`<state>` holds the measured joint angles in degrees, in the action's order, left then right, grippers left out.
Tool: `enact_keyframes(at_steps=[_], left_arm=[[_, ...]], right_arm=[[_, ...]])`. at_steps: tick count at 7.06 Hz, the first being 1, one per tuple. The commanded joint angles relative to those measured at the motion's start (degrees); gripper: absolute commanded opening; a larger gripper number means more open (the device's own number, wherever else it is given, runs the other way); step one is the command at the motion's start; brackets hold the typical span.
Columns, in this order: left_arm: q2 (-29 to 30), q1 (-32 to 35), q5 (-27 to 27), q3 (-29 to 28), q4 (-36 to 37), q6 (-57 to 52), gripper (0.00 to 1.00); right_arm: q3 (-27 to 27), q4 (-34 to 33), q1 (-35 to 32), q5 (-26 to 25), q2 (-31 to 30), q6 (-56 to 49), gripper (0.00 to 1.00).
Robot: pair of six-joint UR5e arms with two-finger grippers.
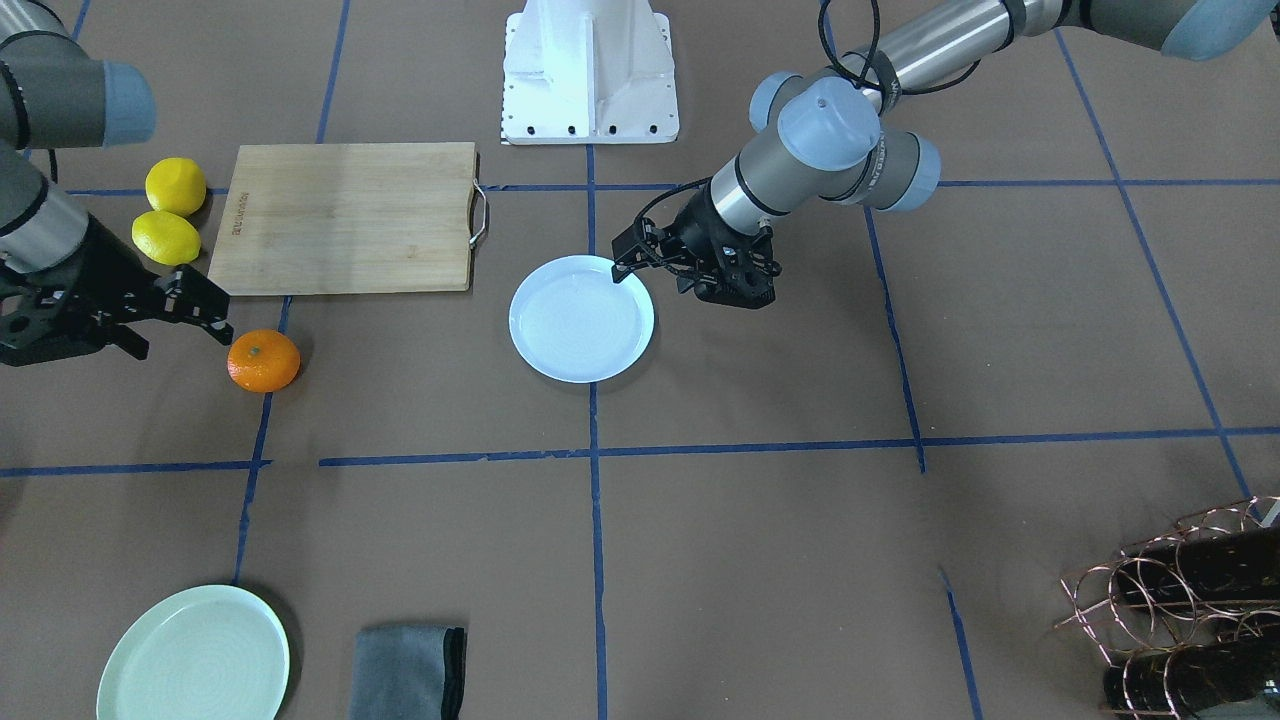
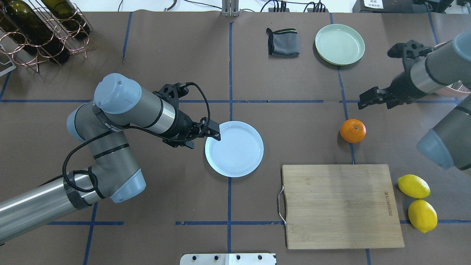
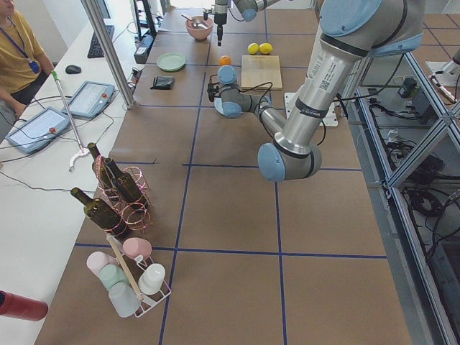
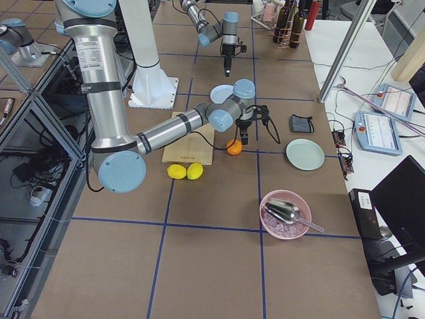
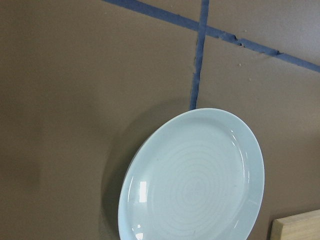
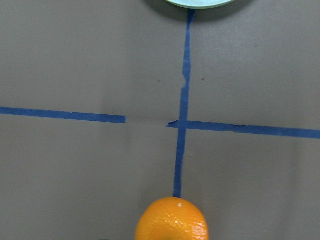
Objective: Pick orange to plate
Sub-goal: 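Grip the plate rim with the left gripper while the right gripper reaches toward the orange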
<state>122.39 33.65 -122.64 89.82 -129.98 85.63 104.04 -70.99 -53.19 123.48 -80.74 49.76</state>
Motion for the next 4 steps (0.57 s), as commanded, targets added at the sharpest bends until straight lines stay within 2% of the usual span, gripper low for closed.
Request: enact_keyframes(at_steps=[1, 4], left_arm=[[-0.2, 0.0, 0.0, 0.4, 0.0, 0.1, 0.99], [-0.6, 0.0, 0.0, 0.8, 0.0, 0.1, 0.99]], right_arm=[[-1.6, 1.9, 5.4, -7.6, 0.6, 3.9, 1.0], [-4.0, 1.9, 7.0, -8.6, 0.6, 3.9, 1.0]])
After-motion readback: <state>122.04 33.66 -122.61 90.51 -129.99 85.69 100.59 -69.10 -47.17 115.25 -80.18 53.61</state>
